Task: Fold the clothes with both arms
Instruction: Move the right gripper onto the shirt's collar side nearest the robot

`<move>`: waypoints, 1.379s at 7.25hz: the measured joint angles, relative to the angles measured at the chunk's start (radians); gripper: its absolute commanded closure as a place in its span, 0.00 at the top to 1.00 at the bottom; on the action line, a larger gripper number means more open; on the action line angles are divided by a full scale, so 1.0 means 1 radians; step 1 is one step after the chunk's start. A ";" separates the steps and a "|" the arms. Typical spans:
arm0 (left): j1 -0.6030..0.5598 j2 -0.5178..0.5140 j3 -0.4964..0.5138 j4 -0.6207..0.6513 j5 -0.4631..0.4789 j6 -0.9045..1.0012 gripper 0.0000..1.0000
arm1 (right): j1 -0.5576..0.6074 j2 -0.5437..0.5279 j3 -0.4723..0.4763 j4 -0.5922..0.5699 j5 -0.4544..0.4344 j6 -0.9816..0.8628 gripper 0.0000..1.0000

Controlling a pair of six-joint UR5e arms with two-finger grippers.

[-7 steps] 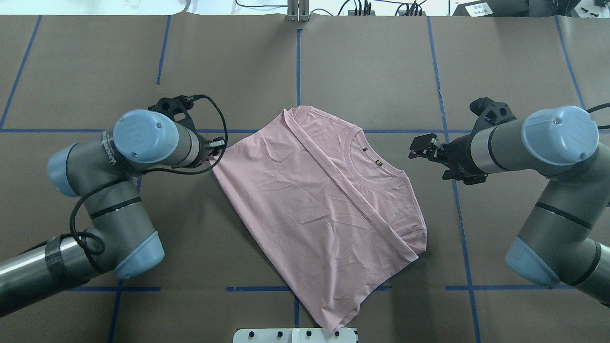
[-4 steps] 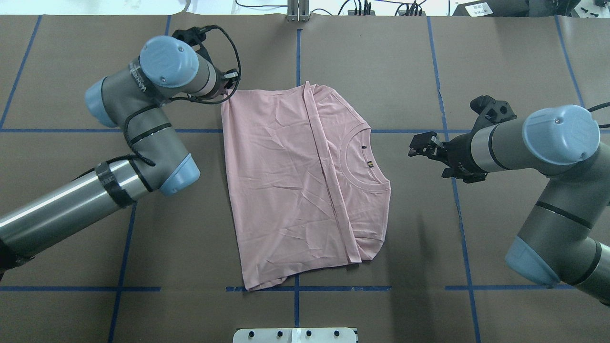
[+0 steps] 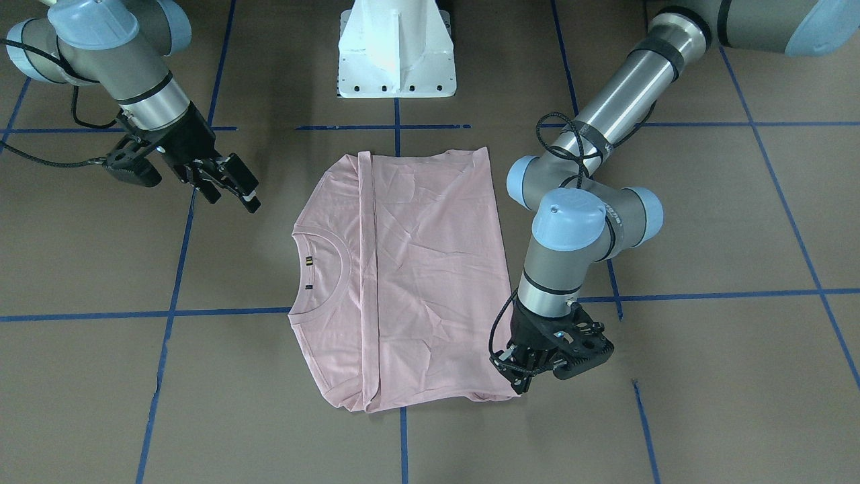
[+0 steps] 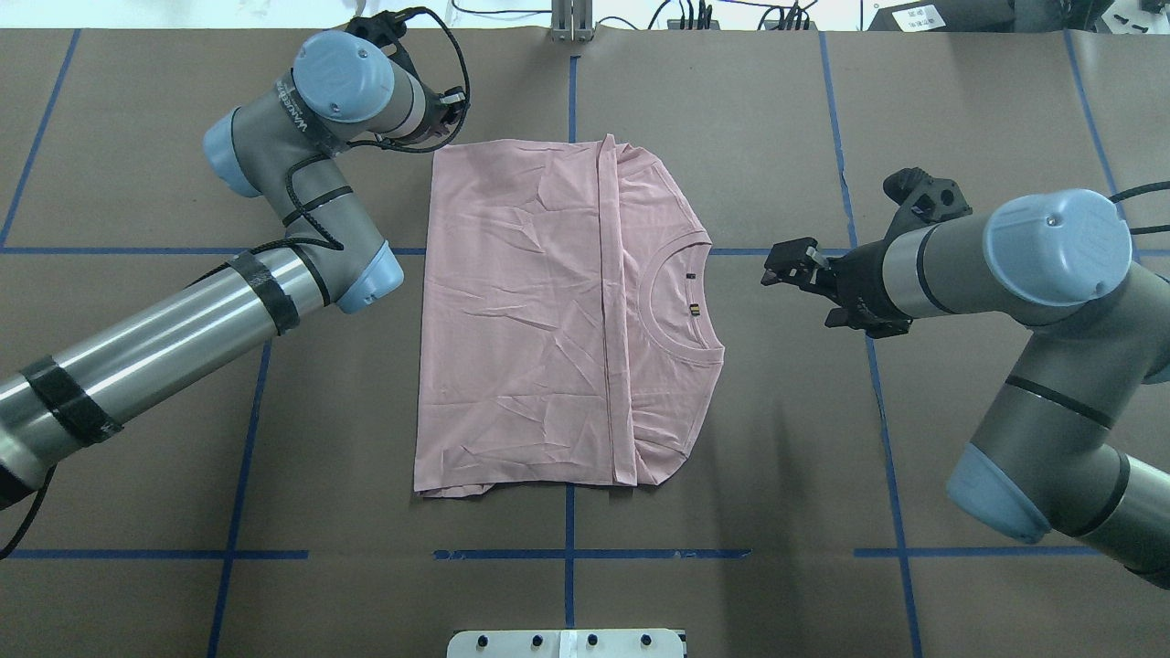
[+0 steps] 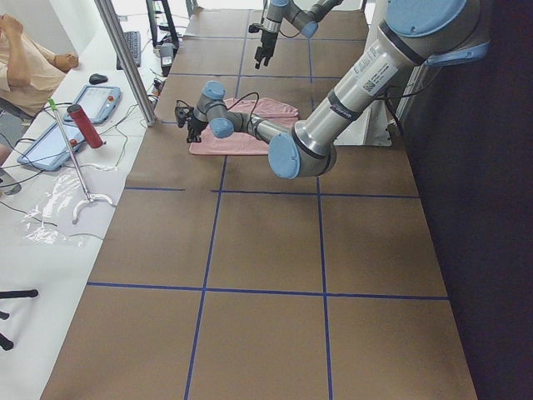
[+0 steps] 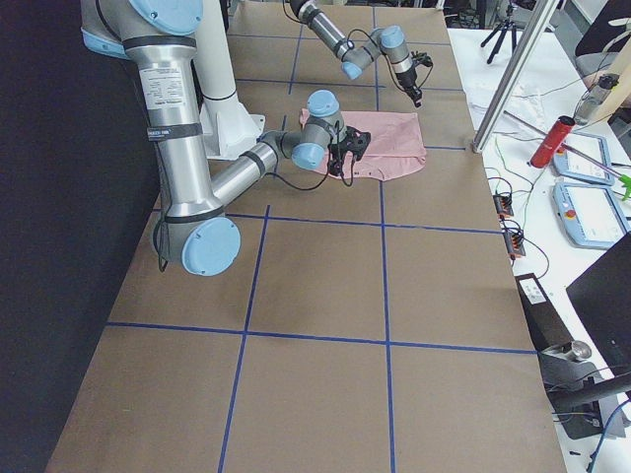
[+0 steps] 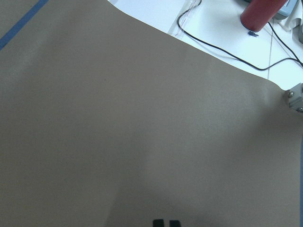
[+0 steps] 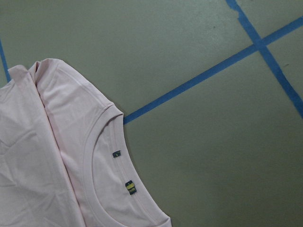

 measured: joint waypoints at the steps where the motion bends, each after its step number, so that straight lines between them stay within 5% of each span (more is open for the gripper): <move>1: -0.005 0.062 -0.074 -0.004 -0.004 0.003 0.54 | -0.013 0.053 -0.021 -0.018 -0.002 0.000 1.00; 4: -0.016 0.245 -0.356 0.038 -0.039 0.002 0.55 | -0.162 0.289 -0.083 -0.284 -0.053 -0.019 1.00; 7: -0.013 0.260 -0.388 0.059 -0.048 -0.004 0.55 | -0.331 0.388 -0.129 -0.471 -0.153 -0.143 1.00; 10: -0.010 0.257 -0.388 0.060 -0.048 -0.006 0.55 | -0.379 0.441 -0.183 -0.621 -0.160 -0.271 1.00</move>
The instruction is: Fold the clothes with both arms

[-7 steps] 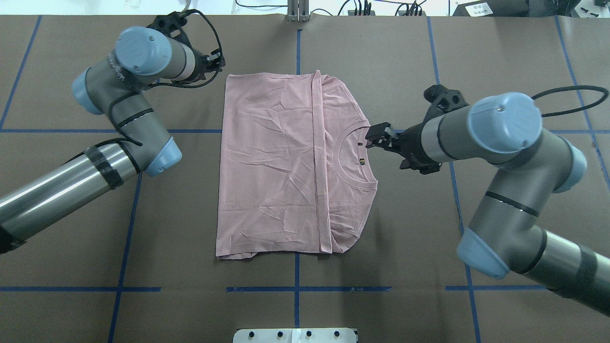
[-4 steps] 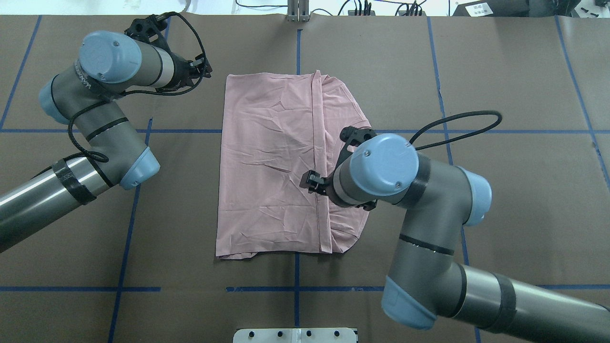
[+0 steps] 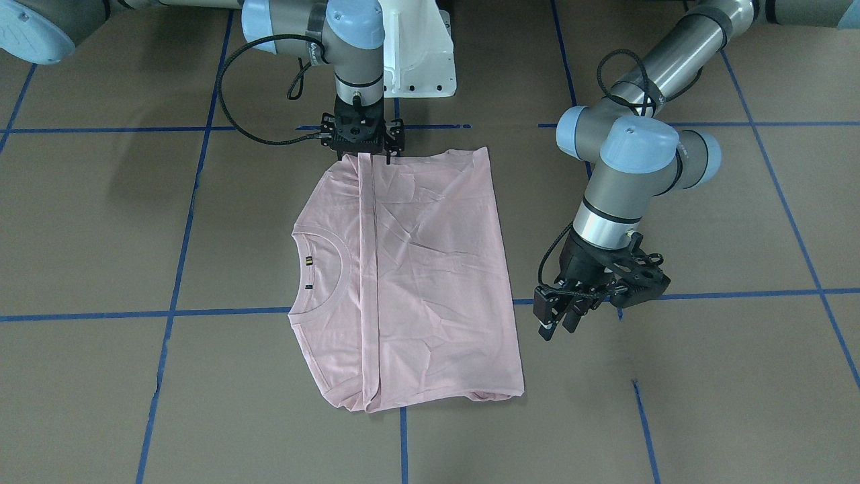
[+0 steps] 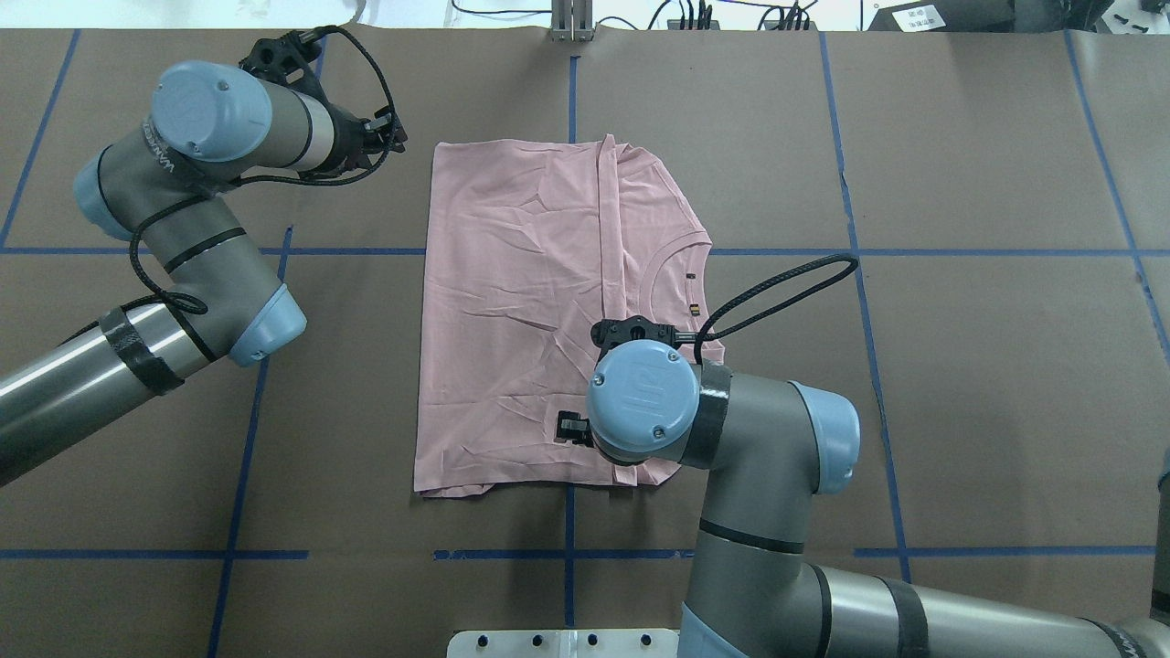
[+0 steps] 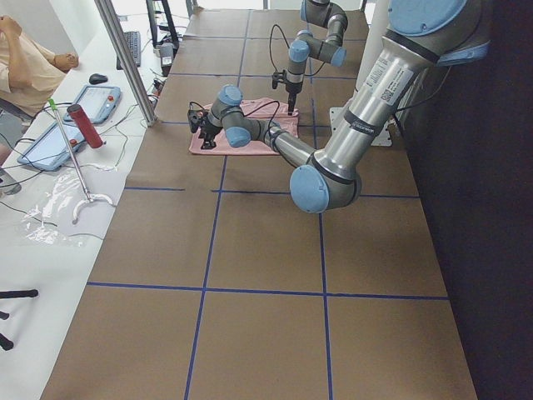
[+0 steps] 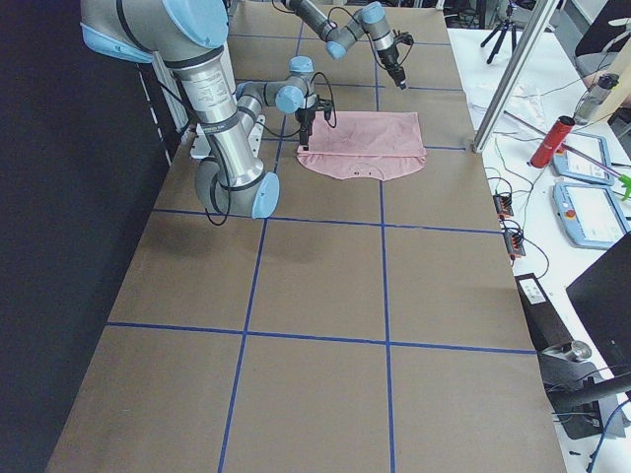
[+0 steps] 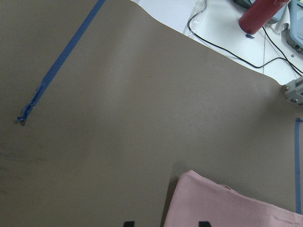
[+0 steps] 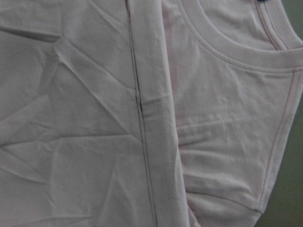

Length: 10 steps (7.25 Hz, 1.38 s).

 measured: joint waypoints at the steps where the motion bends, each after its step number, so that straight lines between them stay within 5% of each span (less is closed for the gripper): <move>1: 0.000 -0.001 0.000 0.000 0.000 0.000 0.55 | -0.011 0.003 -0.007 -0.019 -0.001 -0.016 1.00; 10: 0.002 0.002 -0.002 -0.001 0.000 0.001 0.55 | -0.007 -0.054 -0.023 -0.032 -0.005 -0.092 1.00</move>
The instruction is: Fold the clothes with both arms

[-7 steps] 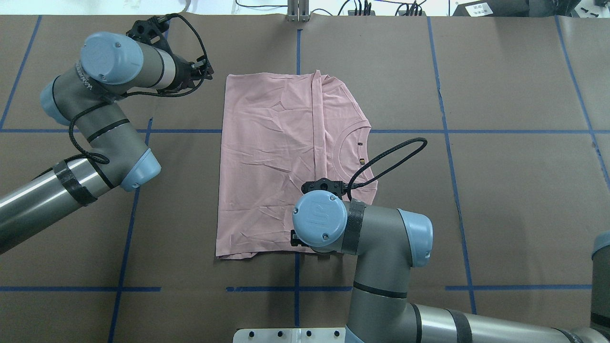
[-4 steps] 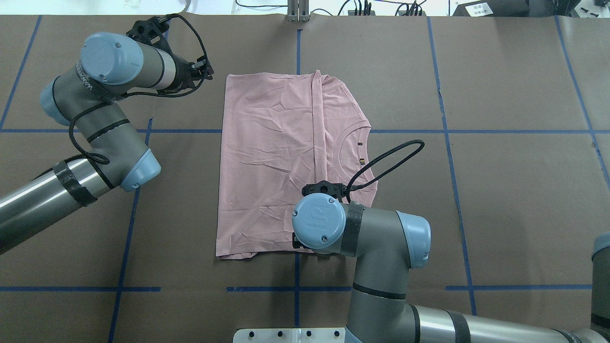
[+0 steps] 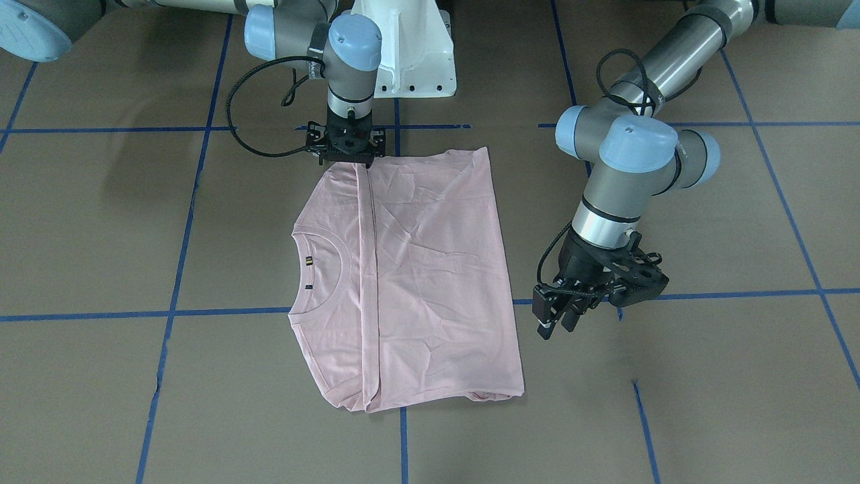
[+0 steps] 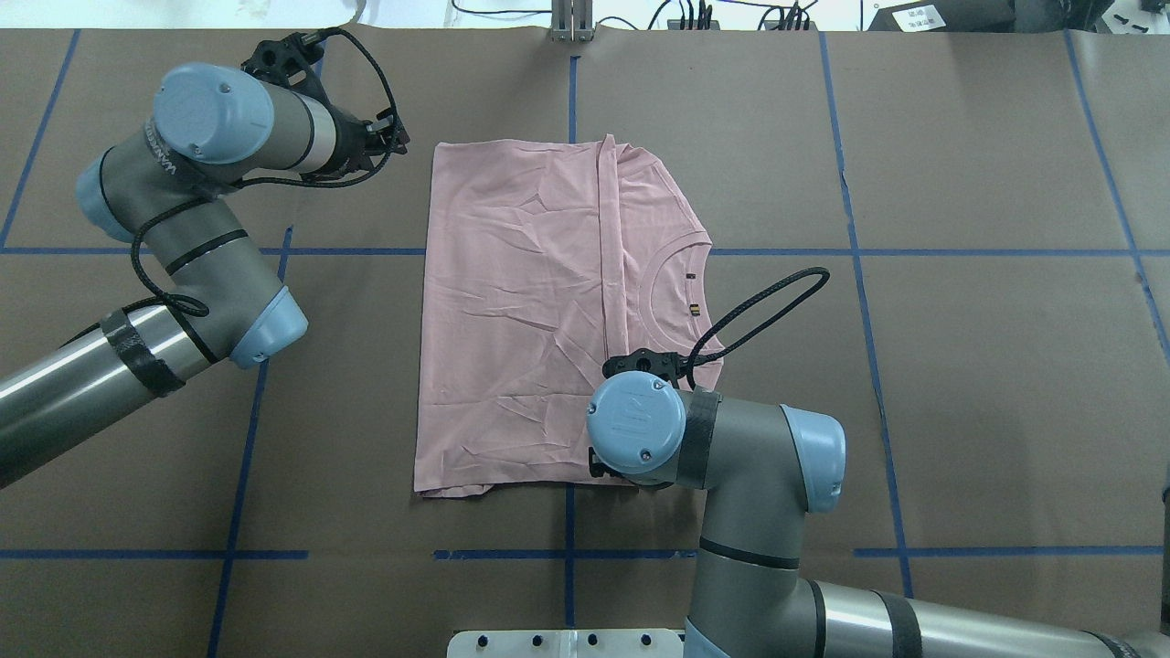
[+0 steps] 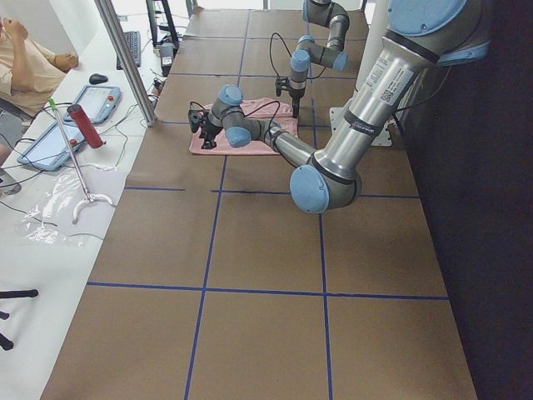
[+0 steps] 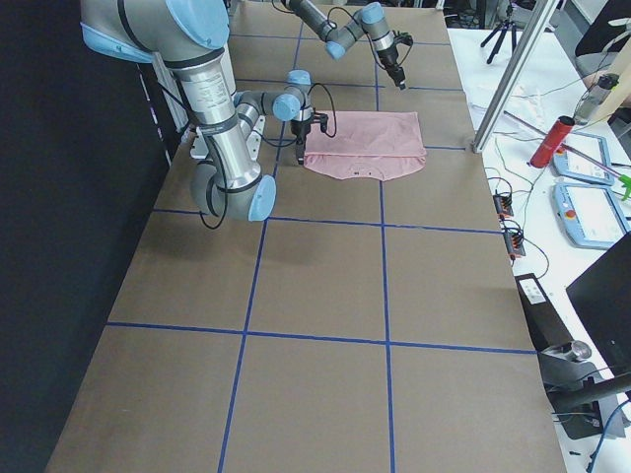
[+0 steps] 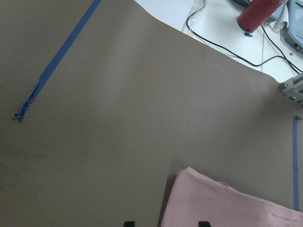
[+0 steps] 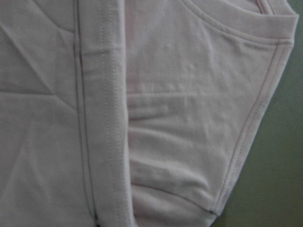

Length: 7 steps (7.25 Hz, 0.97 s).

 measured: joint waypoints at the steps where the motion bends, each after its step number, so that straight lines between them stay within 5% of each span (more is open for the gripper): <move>1: 0.000 0.000 0.000 0.000 0.000 0.000 0.54 | 0.016 -0.029 0.020 0.000 0.003 -0.030 1.00; 5: -0.001 -0.005 -0.002 0.000 0.001 0.000 0.55 | 0.058 -0.170 0.147 0.005 0.001 -0.141 1.00; 7: -0.001 -0.005 -0.004 0.000 0.001 0.000 0.54 | 0.086 -0.114 0.120 0.013 -0.003 -0.149 1.00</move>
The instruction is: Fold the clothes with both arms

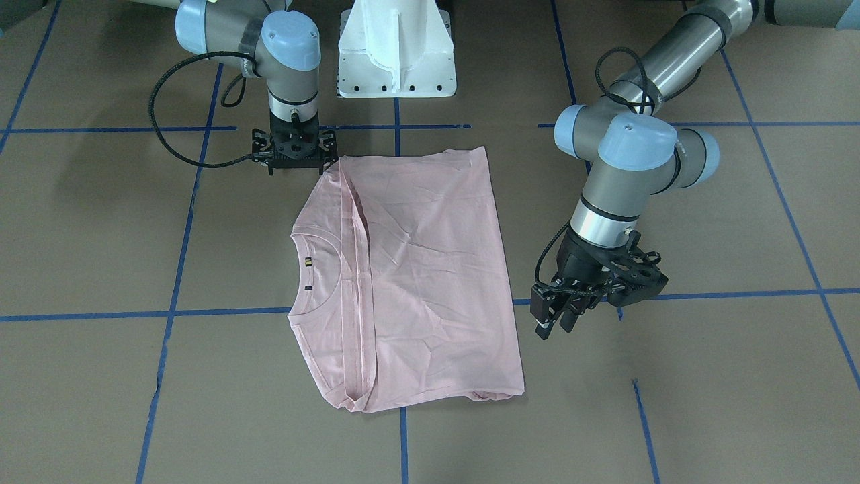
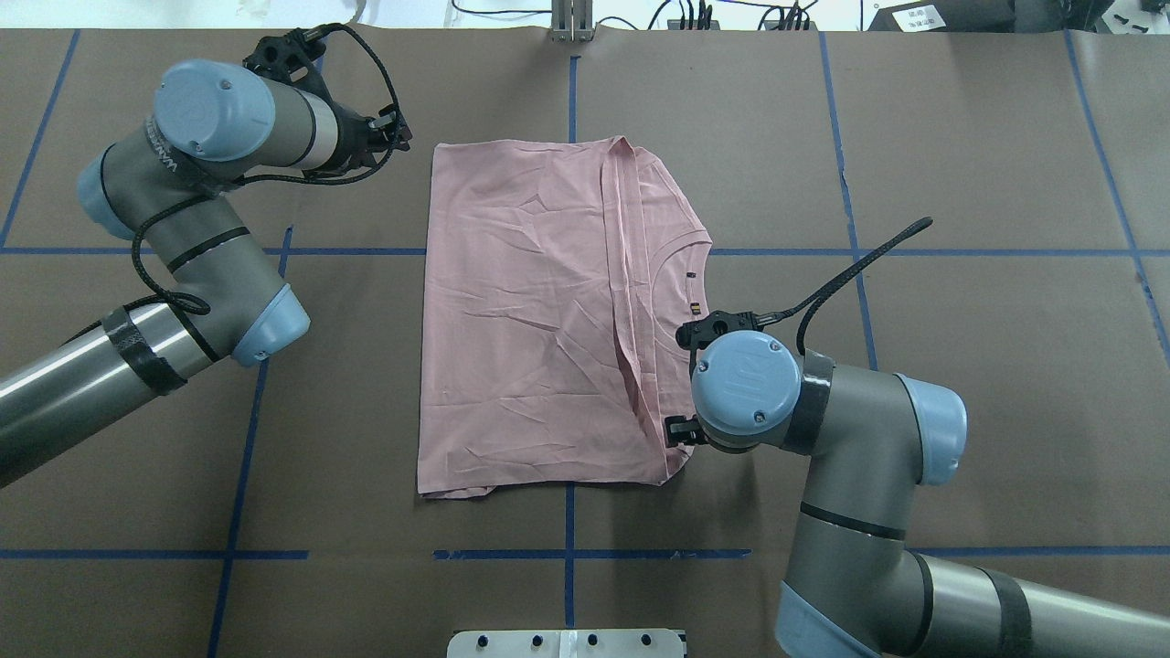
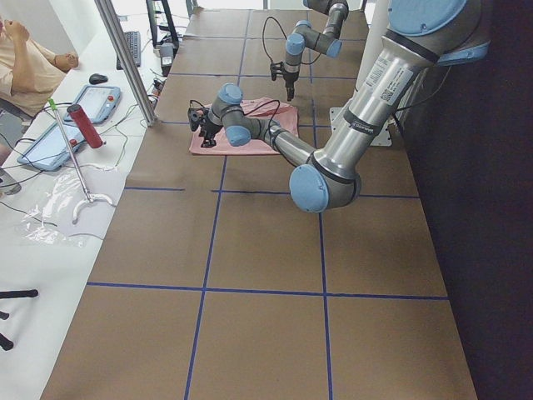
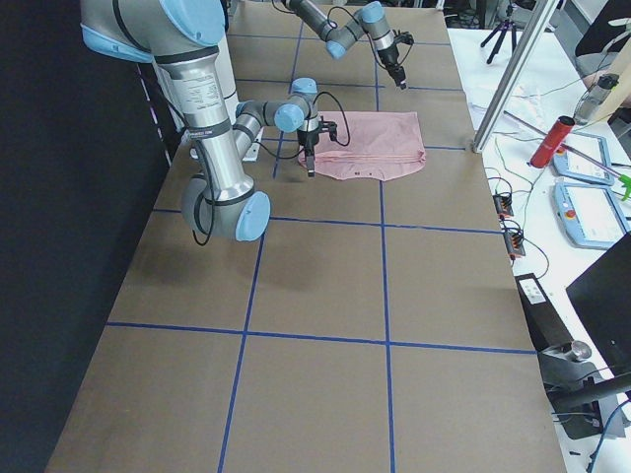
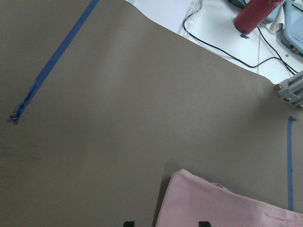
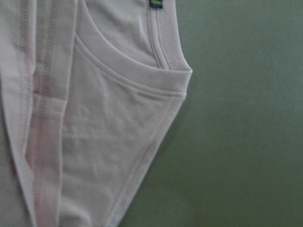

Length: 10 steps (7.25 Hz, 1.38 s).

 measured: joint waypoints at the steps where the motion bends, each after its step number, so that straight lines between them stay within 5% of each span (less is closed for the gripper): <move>1: 0.000 0.002 -0.001 0.000 -0.001 0.000 0.55 | 0.021 0.058 -0.041 0.005 0.000 0.001 1.00; 5: -0.001 0.004 -0.002 0.000 -0.001 0.000 0.55 | 0.042 0.168 -0.213 0.122 0.003 0.011 1.00; 10: -0.001 0.006 -0.021 0.000 -0.002 0.000 0.54 | 0.077 0.120 -0.227 0.134 0.033 -0.058 1.00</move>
